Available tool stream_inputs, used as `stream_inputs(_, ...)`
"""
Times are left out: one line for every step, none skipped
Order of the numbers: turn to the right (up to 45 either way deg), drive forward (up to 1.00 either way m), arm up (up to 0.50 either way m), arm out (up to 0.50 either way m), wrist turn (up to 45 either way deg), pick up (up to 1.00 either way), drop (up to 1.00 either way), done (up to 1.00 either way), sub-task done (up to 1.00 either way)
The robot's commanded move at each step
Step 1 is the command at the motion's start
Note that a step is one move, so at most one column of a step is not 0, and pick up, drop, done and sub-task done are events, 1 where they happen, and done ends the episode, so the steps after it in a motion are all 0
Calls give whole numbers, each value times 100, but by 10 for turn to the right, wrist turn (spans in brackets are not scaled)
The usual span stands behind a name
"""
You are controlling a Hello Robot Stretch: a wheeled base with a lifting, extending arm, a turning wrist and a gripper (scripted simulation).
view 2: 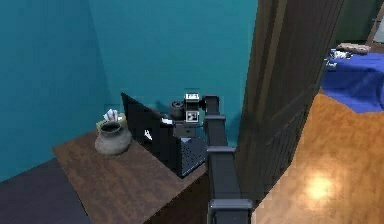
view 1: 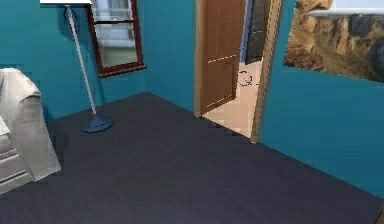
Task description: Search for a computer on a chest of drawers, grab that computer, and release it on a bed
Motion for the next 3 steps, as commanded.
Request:
stream_inputs(0,0,0,0,0,100,0,0,0)
stream_inputs(0,0,10,0,0,0,0,0,0)
stream_inputs(0,0,0,0,-450,0,0,0,0)
